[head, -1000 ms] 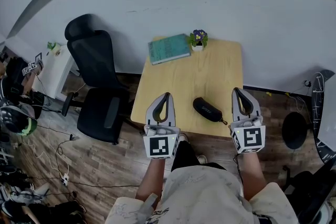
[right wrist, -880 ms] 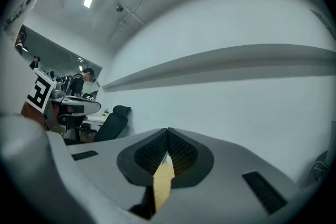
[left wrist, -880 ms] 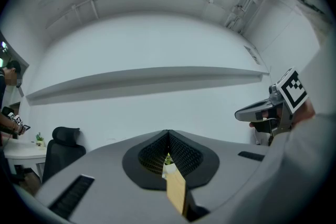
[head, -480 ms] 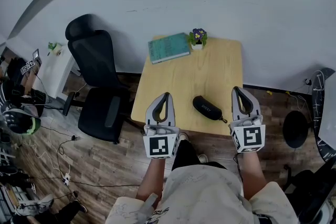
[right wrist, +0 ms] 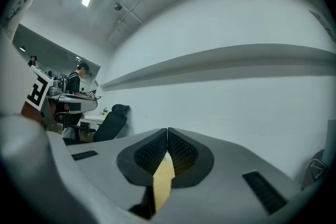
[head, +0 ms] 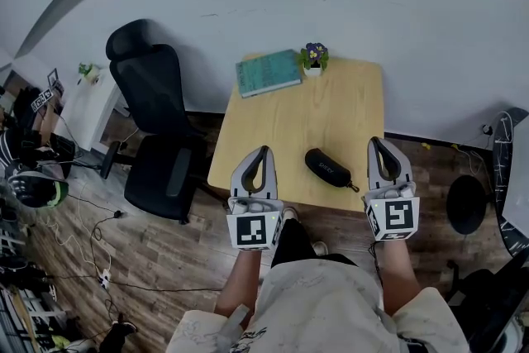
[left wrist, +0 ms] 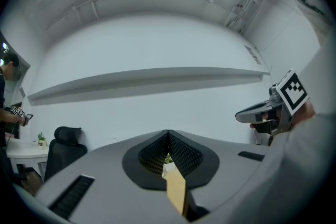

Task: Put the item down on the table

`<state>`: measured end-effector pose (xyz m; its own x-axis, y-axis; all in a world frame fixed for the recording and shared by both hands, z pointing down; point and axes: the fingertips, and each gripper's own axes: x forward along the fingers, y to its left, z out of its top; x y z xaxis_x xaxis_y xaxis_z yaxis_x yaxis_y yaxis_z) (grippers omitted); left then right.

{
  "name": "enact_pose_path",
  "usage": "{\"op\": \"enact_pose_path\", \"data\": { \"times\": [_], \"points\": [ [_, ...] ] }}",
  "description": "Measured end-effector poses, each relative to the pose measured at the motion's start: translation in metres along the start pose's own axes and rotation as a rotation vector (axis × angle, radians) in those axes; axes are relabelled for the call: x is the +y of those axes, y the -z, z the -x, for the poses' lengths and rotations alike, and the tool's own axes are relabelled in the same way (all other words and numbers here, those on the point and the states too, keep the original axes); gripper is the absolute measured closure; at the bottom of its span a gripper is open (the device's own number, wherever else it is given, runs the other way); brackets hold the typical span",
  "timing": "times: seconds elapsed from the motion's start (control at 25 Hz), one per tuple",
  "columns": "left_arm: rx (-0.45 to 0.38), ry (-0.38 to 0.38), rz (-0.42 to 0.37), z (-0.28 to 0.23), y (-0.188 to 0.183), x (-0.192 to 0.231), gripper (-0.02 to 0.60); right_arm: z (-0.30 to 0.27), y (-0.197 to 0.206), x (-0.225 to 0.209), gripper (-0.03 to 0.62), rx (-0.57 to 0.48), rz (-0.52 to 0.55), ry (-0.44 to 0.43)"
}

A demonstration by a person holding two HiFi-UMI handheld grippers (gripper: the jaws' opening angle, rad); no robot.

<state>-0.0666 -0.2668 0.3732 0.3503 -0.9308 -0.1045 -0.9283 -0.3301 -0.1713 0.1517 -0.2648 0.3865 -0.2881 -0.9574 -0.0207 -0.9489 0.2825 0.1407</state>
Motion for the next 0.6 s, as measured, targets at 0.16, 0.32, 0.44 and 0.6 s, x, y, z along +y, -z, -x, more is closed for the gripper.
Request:
{"op": "enact_pose_path", "data": {
  "times": [0.16, 0.32, 0.44, 0.6],
  "points": [
    [0.007, -0.005, -0.001, 0.005, 0.003, 0.001, 0.575, 0.001, 0.002, 0.003, 0.577, 0.005, -0.005, -0.003],
    [0.027, -0.020, 0.007, 0.009, 0.008, 0.006, 0.575, -0.001, 0.002, 0.007, 0.577, 0.008, -0.003, -0.010],
    [0.020, -0.019, 0.006, 0.010, 0.006, 0.007, 0.575, 0.000, 0.003, 0.009, 0.577, 0.009, -0.004, -0.012],
    [0.015, -0.017, 0.008, 0.012, 0.006, 0.008, 0.575, 0.000, 0.004, 0.012, 0.577, 0.012, -0.001, -0.011]
  ]
}}
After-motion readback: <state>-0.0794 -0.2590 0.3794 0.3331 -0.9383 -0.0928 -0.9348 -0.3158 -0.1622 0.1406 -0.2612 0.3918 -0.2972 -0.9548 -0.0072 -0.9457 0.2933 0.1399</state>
